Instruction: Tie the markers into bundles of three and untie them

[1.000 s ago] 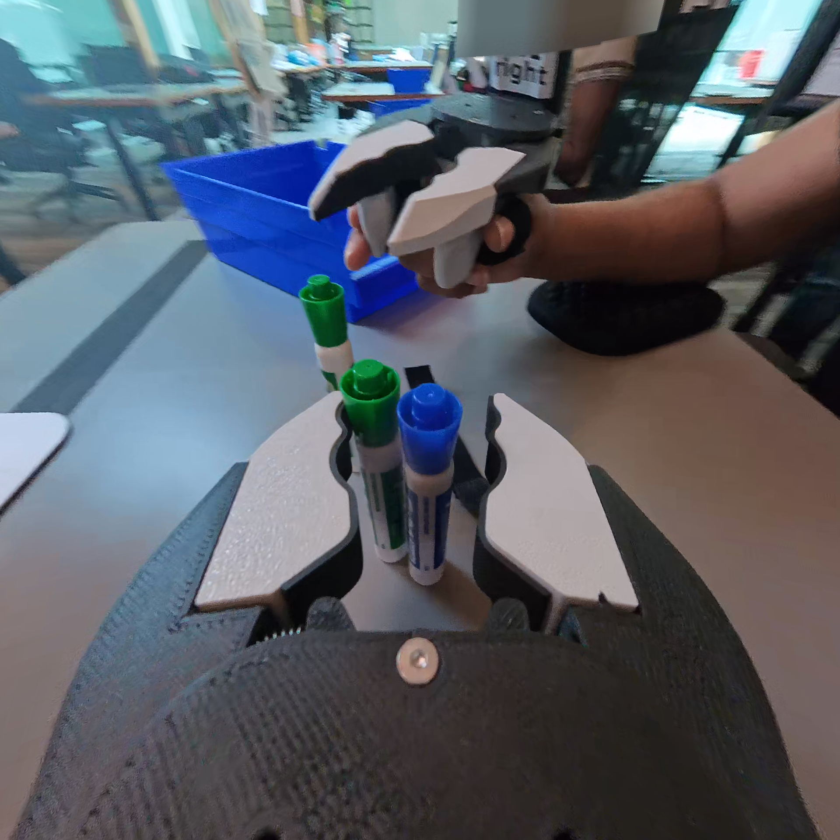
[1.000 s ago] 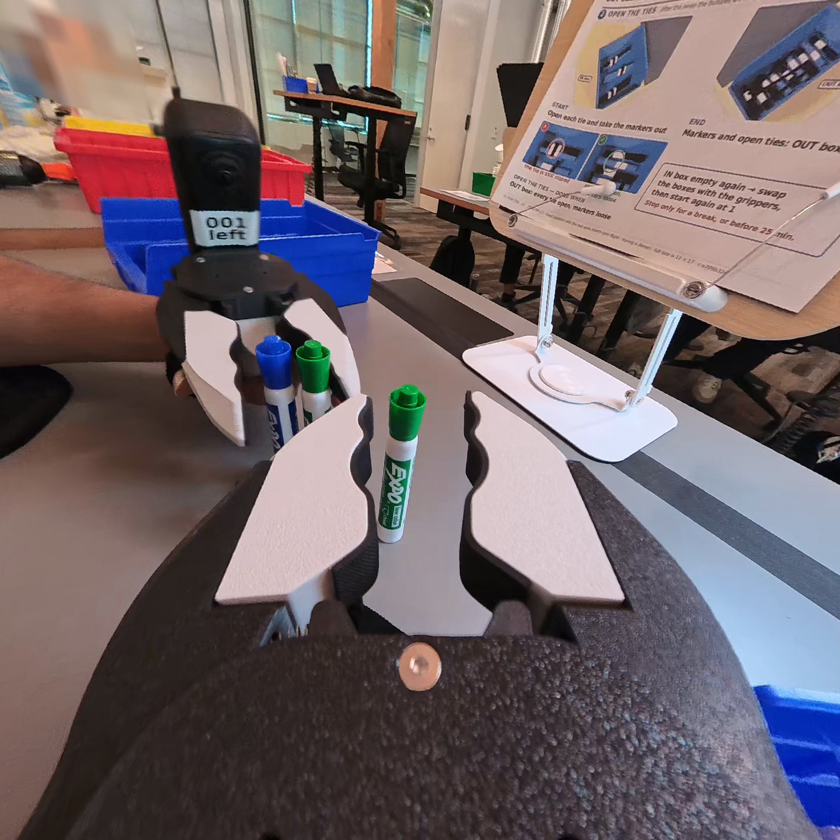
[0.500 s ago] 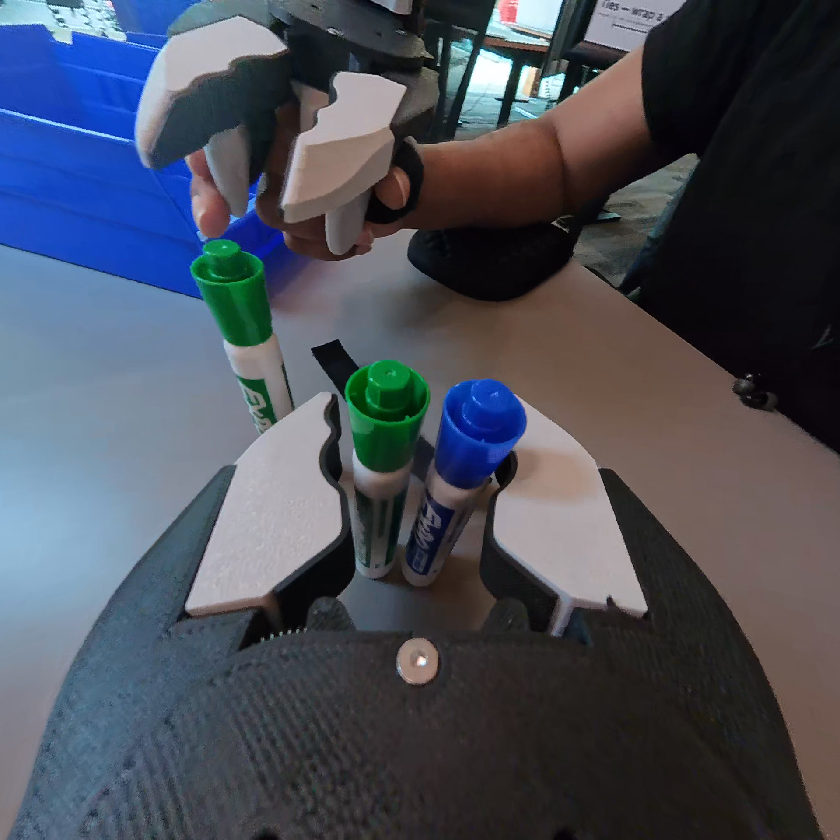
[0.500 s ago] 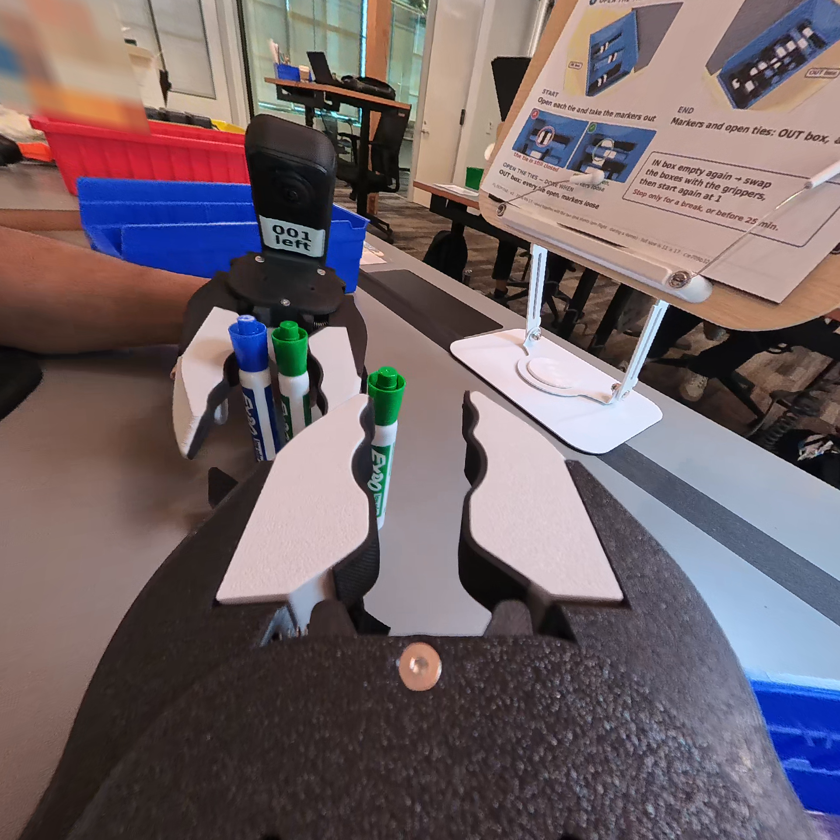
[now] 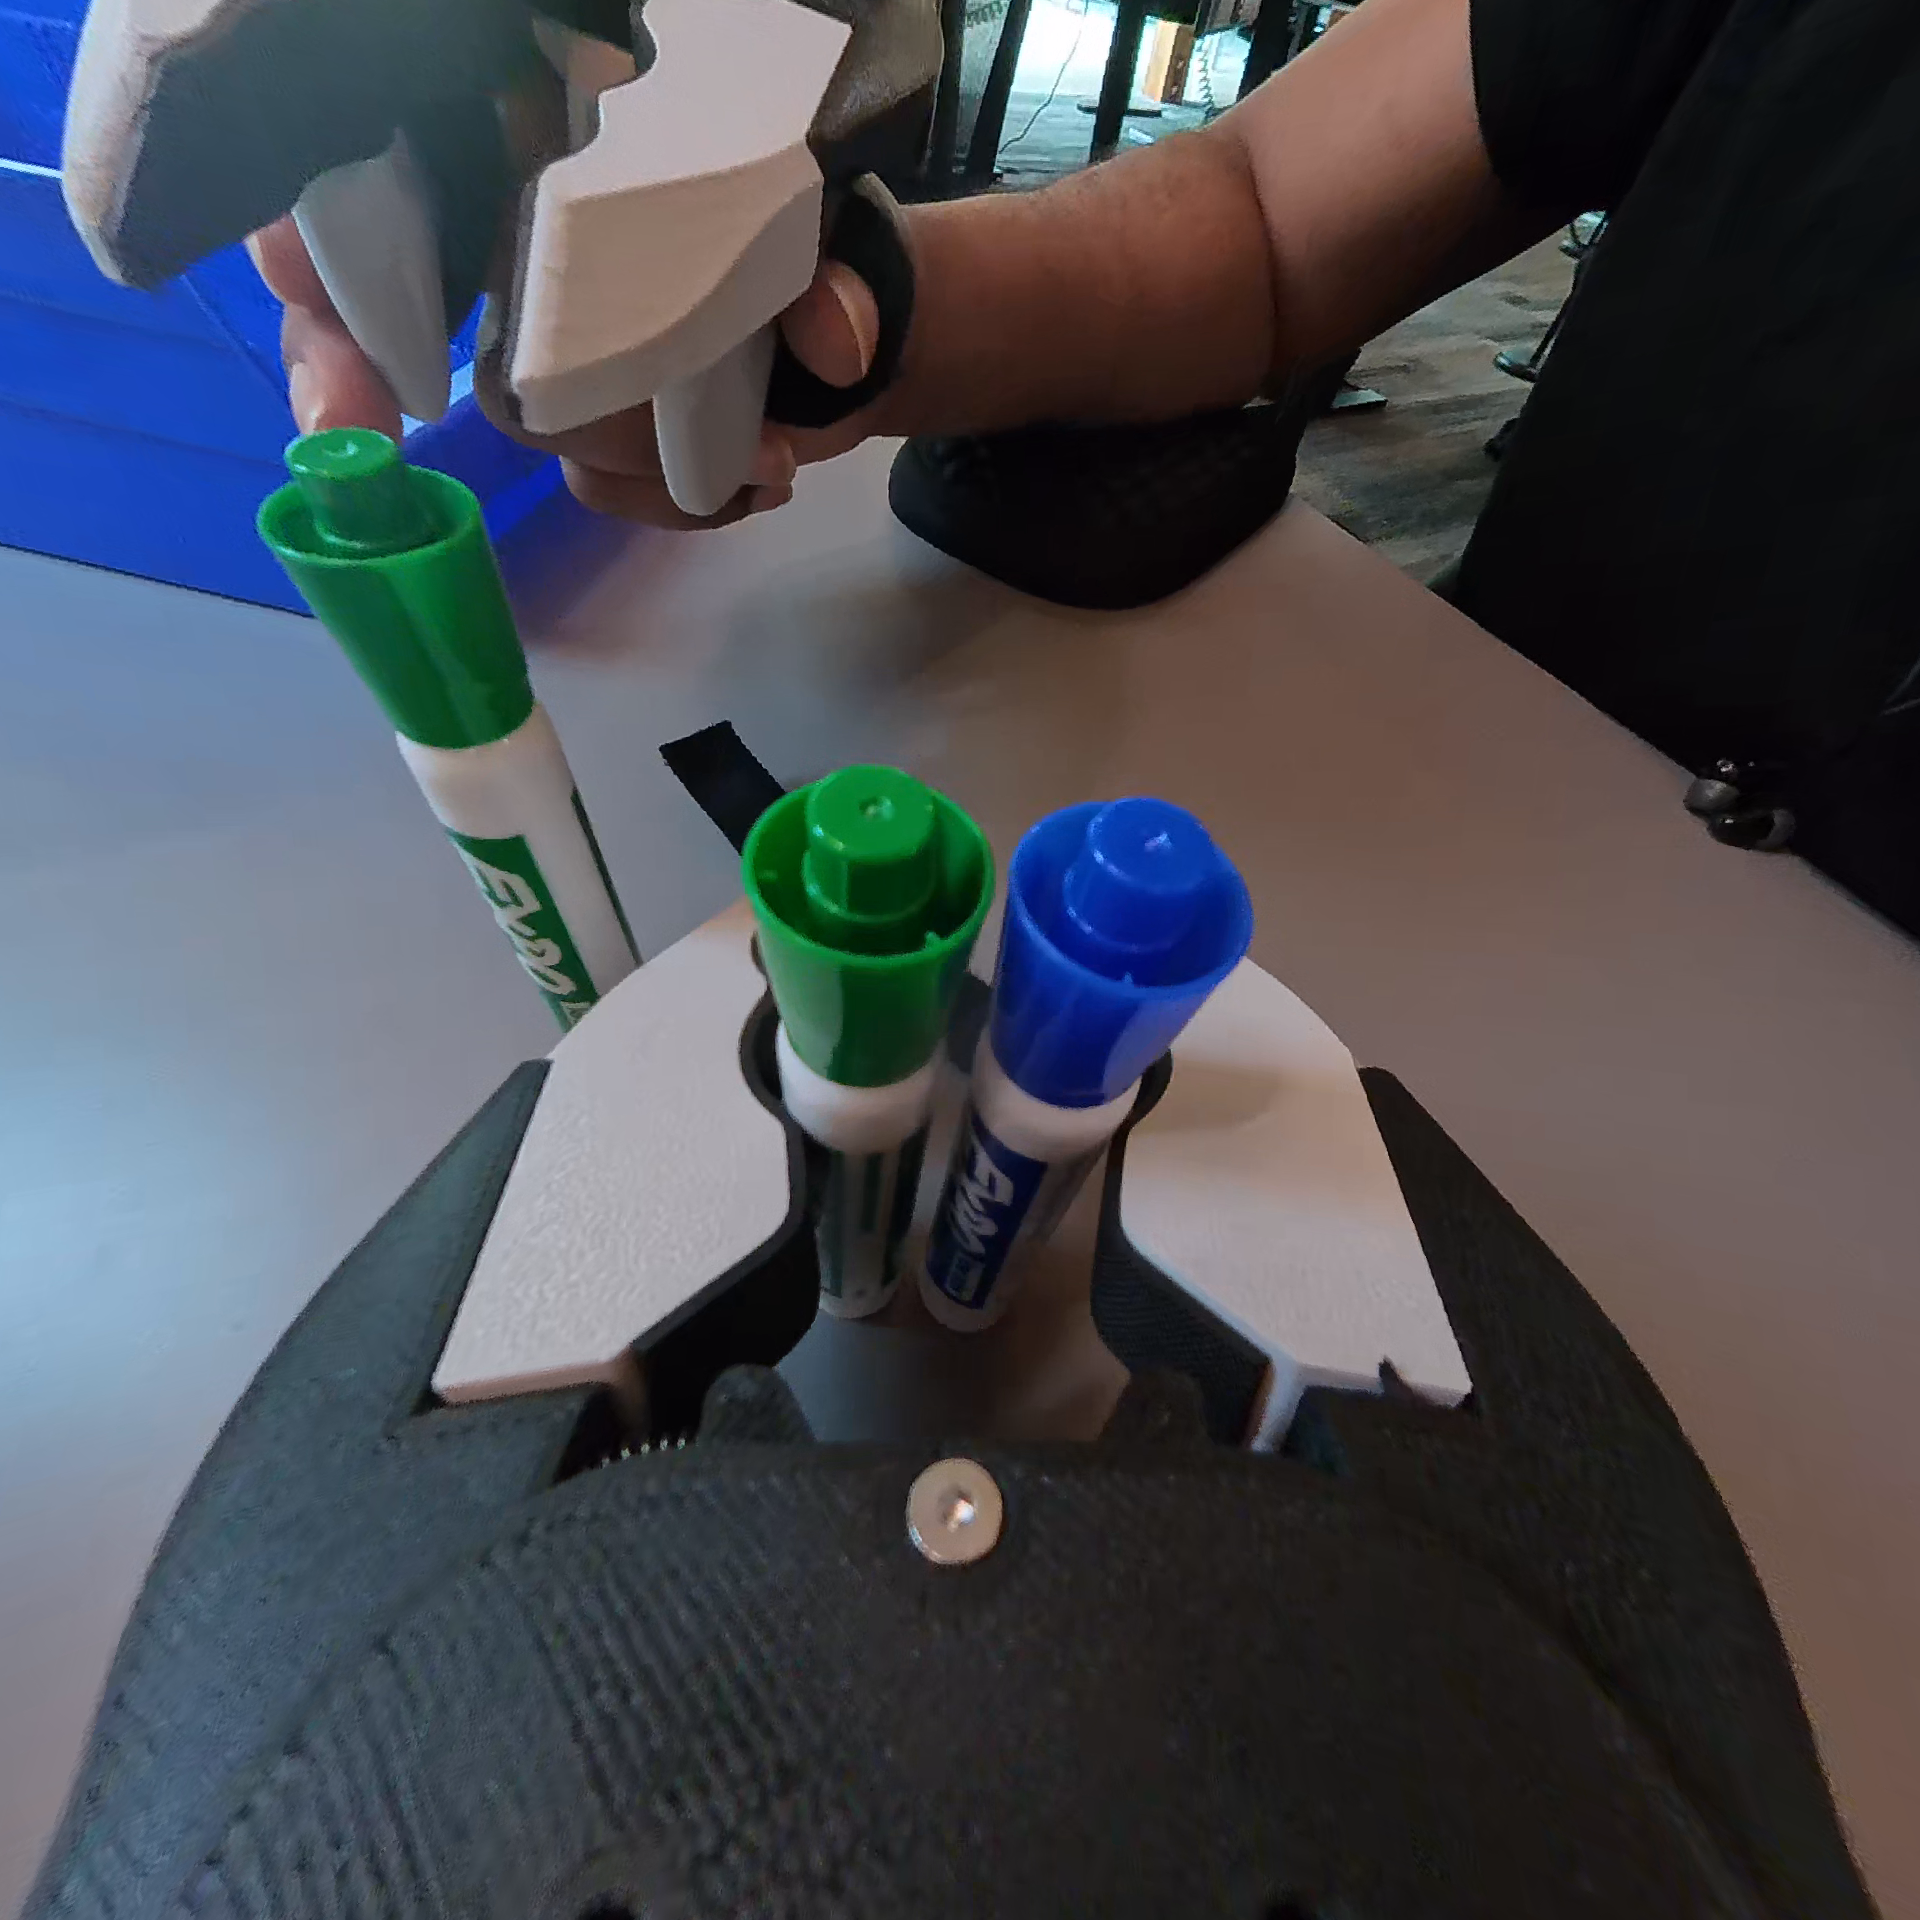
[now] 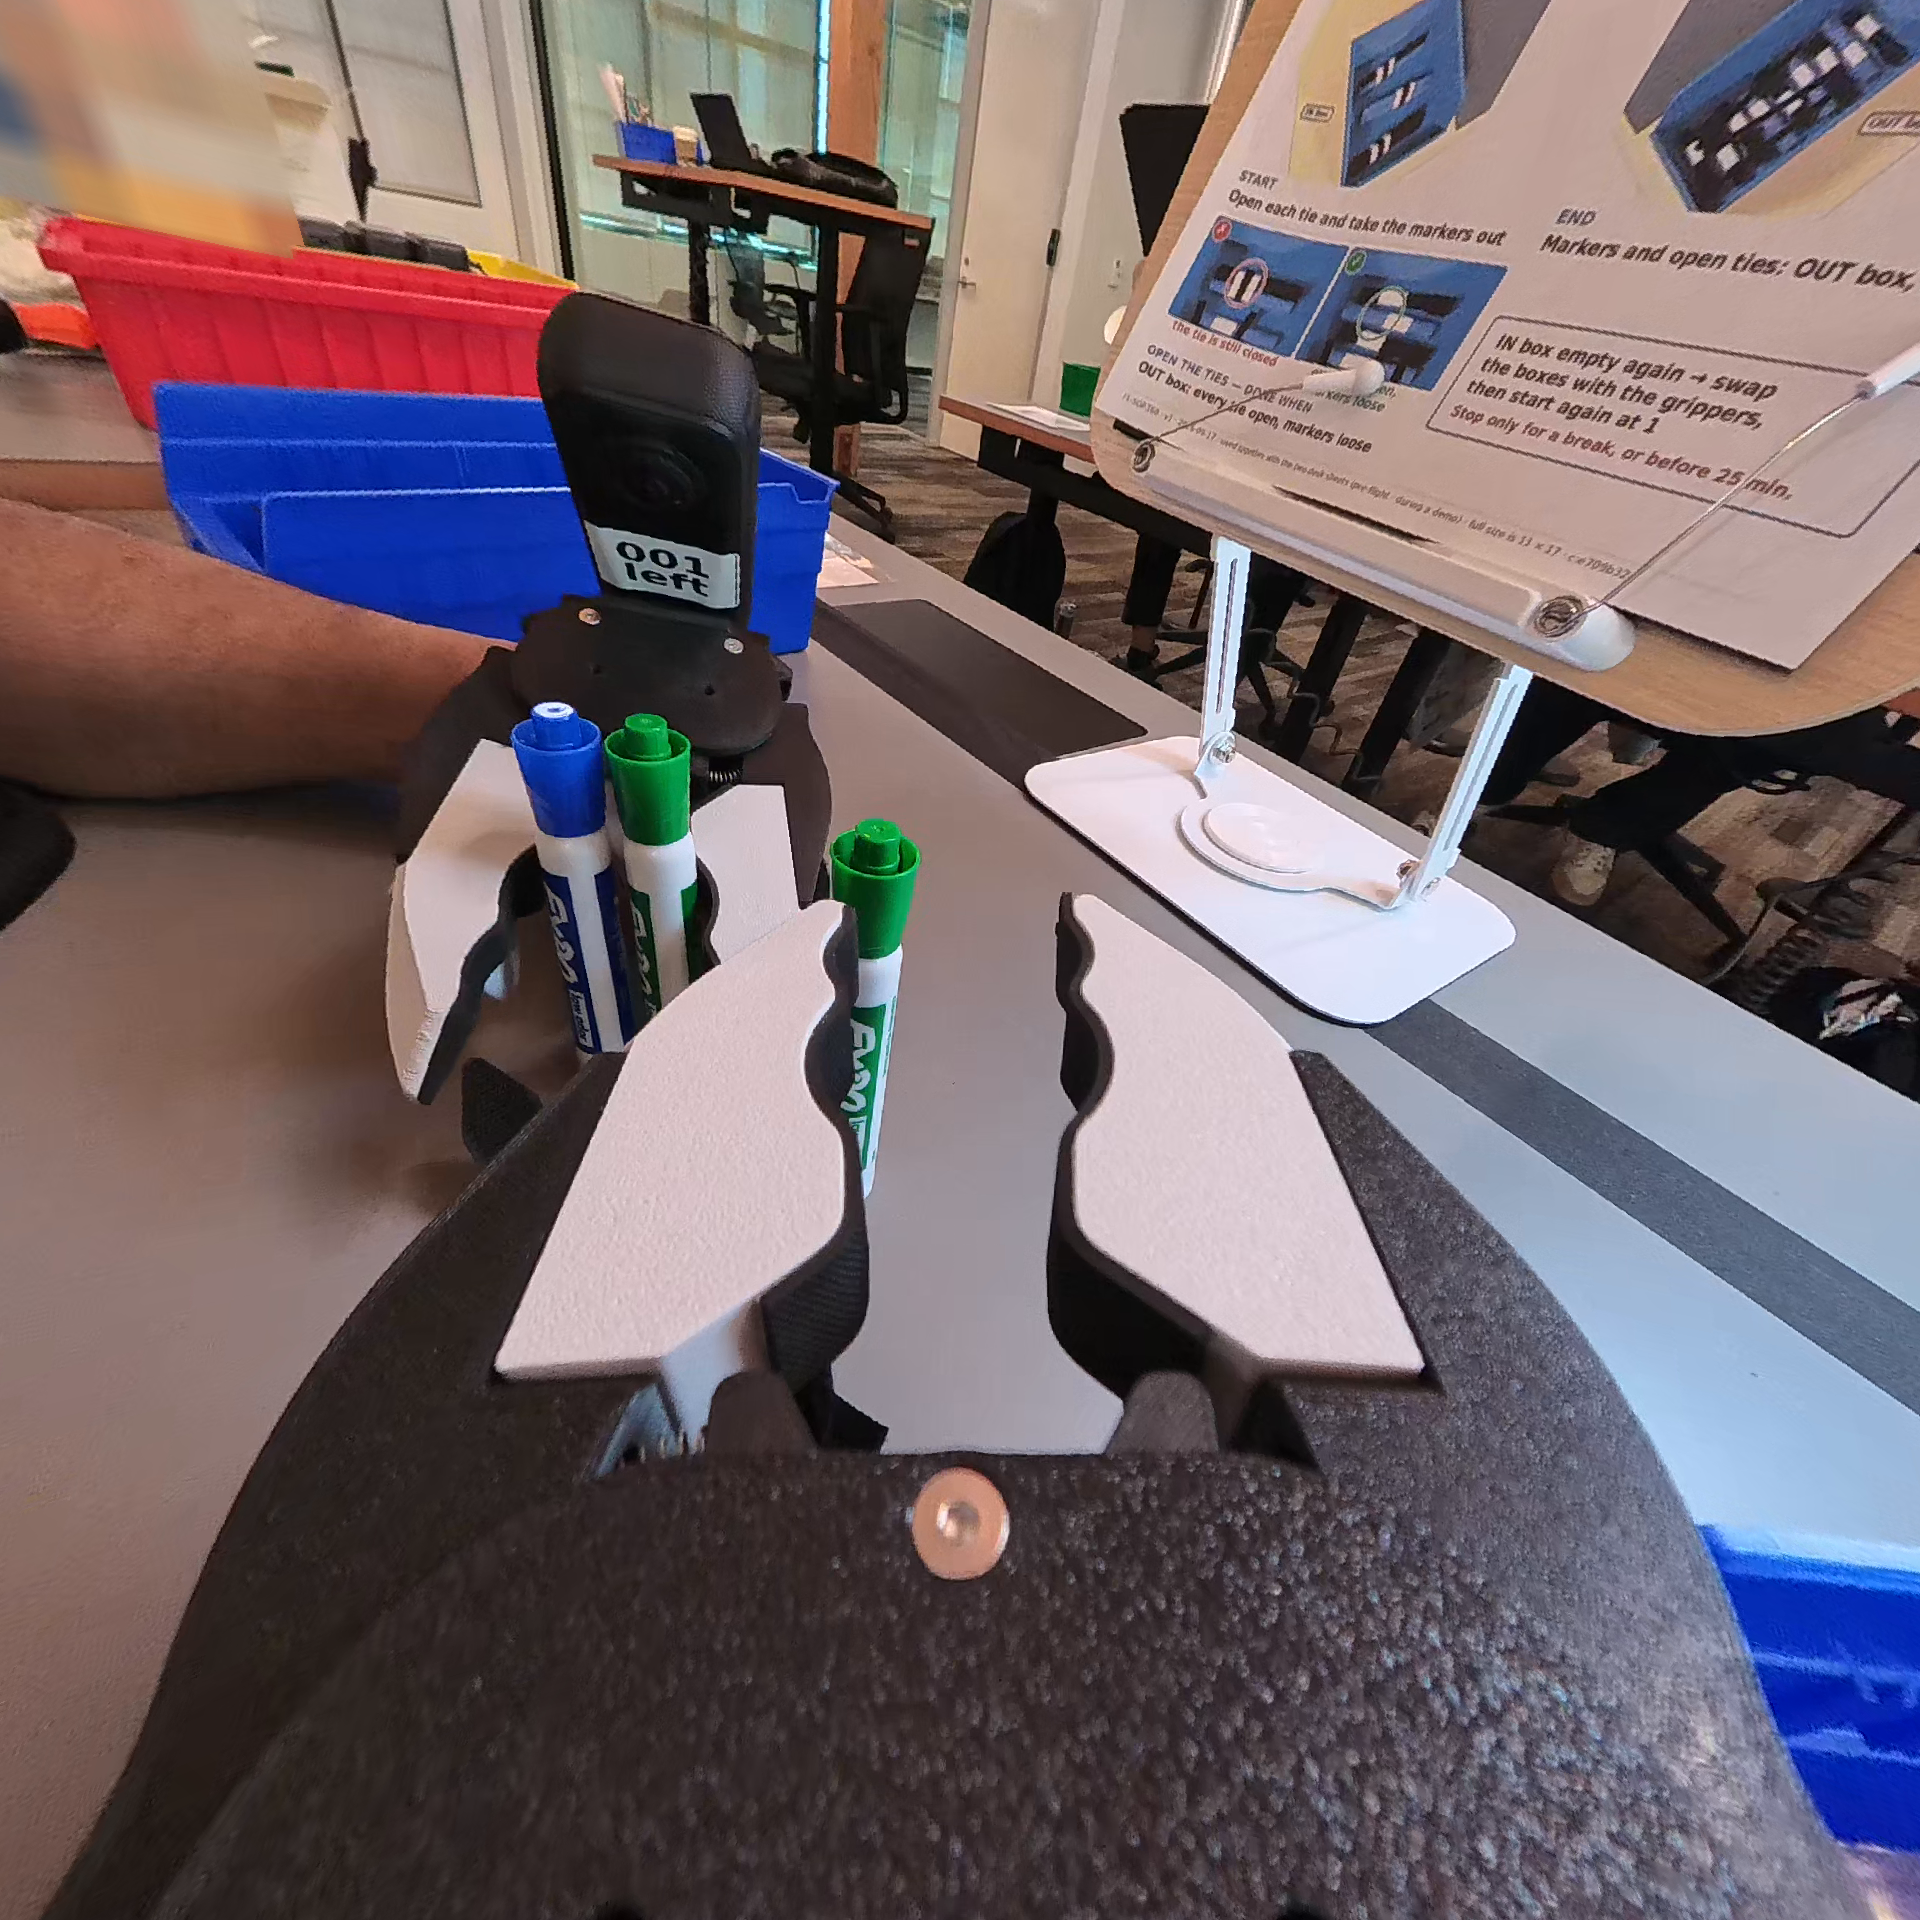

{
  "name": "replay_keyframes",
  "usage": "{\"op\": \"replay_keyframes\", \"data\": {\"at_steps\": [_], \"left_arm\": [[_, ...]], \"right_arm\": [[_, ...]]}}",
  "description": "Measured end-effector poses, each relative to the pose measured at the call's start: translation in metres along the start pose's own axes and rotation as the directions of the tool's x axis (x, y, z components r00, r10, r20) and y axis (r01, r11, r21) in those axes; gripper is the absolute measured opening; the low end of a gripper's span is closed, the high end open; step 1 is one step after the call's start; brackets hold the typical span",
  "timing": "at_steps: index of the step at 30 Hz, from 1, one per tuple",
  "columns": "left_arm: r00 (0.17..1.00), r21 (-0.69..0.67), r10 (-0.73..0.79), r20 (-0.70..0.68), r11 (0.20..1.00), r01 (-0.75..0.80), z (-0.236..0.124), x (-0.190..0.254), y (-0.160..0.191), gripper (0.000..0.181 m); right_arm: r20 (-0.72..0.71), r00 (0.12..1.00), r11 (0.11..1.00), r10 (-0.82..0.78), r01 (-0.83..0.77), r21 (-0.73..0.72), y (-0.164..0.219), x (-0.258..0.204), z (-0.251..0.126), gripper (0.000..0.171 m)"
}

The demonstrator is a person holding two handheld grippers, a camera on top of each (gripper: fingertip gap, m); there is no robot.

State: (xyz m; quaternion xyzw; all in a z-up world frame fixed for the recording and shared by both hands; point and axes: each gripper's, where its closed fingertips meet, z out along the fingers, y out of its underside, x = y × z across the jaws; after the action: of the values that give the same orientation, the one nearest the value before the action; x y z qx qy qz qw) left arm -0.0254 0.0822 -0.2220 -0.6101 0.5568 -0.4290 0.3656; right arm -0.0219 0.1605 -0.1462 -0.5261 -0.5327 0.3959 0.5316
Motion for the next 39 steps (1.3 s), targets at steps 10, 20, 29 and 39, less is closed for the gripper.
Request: {"op": "replay_keyframes", "data": {"at_steps": [10, 20, 29, 39], "left_arm": [[1.000, 0.003, -0.008, 0.004, 1.000, 0.008, 0.0001, -0.0010, -0.0004, 0.061], [1.000, 0.004, -0.002, 0.001, 1.000, 0.002, 0.0002, -0.0020, -0.0009, 0.058], [1.000, 0.027, -0.001, 0.018, 1.000, 0.001, -0.0007, -0.0033, -0.0037, 0.054], [0.998, 0.044, -0.001, 0.056, 0.999, -0.002, 0.0003, -0.0044, -0.0063, 0.060]], "right_arm": [[0.002, 1.000, 1.000, 0.006, -0.006, 0.002, 0.0002, -0.0004, 0.0003, 0.036], [-0.002, 1.000, 1.000, 0.026, -0.026, 0.001, 0.0034, 0.0019, 0.0016, 0.037], [0.000, 1.000, 1.000, 0.025, -0.025, -0.002, 0.0034, 0.0009, 0.0024, 0.036], [-0.001, 1.000, 1.000, 0.014, -0.014, -0.006, 0.0038, 0.0023, 0.0009, 0.036]]}}
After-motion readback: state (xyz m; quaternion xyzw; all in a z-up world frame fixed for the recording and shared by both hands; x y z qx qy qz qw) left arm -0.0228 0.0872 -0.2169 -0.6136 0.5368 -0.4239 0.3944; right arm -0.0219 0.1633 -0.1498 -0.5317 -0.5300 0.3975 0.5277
